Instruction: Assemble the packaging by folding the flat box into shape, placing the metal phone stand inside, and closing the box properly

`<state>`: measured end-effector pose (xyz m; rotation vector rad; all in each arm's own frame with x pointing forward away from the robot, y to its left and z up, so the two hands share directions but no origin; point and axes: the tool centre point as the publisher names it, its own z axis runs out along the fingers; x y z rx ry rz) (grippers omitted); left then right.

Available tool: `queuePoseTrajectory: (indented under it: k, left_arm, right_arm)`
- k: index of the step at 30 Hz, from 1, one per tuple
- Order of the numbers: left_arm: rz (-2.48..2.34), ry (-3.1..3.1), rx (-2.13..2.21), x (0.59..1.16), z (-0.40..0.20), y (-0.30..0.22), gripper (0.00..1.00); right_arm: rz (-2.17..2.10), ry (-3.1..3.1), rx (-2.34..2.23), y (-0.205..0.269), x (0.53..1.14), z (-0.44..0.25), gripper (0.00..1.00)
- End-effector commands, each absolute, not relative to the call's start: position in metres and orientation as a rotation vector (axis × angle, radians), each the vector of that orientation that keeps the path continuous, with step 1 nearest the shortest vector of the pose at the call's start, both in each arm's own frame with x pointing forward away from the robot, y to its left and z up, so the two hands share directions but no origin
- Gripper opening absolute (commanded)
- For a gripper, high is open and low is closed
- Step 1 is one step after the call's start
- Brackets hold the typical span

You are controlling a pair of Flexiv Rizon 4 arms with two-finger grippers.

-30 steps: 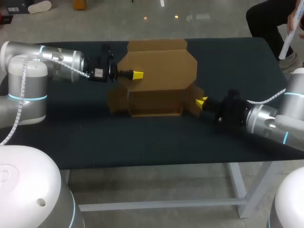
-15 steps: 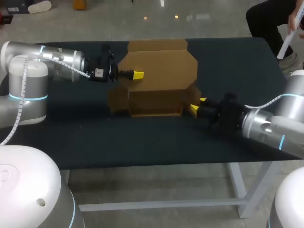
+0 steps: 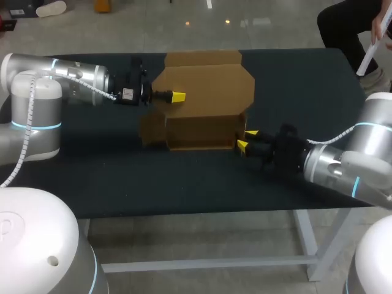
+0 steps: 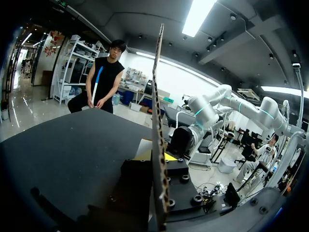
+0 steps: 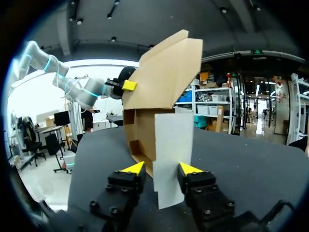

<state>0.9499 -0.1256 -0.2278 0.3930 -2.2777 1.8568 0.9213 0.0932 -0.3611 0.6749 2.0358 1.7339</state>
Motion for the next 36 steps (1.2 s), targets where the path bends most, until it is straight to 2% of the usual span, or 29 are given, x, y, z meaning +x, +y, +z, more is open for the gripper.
queuePoseTrajectory:
  k: [1, 18, 36]
  left_arm:
    - [1.854, -2.279, 0.393, 0.950, -0.230, -0.126, 0.00]
    - [1.854, -2.279, 0.393, 0.950, -0.230, -0.126, 0.00]
    - [1.854, -2.279, 0.393, 0.950, -0.230, -0.126, 0.00]
  right_arm:
    - [1.735, 2.039, 0.667, 0.103, 0.925, -0.364, 0.46]
    - [1.761, 2.075, 0.623, 0.129, 0.923, -0.367, 0.45]
    - [1.658, 2.088, 0.673, 0.093, 0.887, -0.363, 0.46]
